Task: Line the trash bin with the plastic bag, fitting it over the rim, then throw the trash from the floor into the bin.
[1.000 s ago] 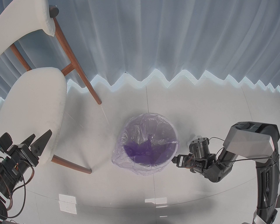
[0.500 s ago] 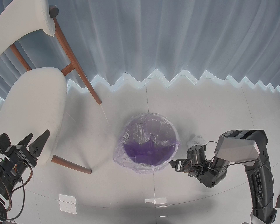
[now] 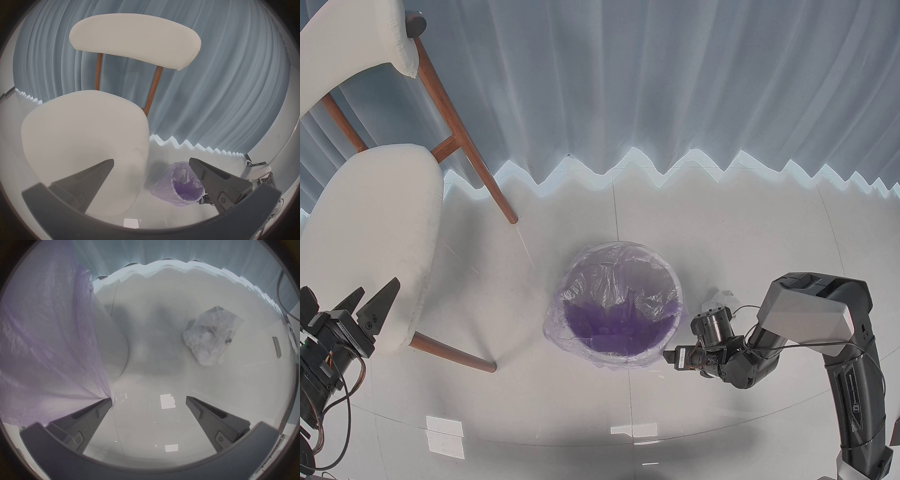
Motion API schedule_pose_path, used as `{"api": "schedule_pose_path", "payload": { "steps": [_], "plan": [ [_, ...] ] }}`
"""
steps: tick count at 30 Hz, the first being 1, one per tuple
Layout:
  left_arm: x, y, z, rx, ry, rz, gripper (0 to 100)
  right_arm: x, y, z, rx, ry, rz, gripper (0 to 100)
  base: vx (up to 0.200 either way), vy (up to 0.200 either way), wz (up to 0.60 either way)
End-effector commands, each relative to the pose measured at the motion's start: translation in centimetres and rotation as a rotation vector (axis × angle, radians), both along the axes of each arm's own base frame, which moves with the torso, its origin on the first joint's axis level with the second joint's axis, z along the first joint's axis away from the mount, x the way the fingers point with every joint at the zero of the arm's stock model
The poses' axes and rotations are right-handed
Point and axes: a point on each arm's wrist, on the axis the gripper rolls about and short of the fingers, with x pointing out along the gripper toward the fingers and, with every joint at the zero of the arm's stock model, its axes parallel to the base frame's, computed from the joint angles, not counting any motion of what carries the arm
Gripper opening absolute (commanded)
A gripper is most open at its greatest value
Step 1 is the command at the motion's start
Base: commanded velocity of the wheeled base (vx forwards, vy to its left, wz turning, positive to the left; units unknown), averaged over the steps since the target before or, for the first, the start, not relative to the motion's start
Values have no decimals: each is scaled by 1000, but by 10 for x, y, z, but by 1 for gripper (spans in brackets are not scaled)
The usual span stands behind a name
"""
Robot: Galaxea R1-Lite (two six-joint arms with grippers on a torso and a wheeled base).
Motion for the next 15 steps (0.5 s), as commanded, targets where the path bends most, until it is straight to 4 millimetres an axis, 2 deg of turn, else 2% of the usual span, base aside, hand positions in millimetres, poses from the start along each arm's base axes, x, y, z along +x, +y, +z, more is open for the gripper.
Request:
{"api": "schedule_pose_path", "payload": {
  "steps": [1,9,14,15],
  "plan": [
    [-5,1,-1,0,1,6,100,8,1,6,7,-26,-7,100,0,0,0],
    [-9,2,1,-2,-8,31,100,8,2,11,7,-25,-25,100,0,0,0],
    [-9,6,2,-2,-13,52,100,3,0,36,26,-66,-23,100,0,0,0],
    [-9,6,3,-5,-20,52,100,0,0,46,36,-81,-17,100,0,0,0]
  ]
}}
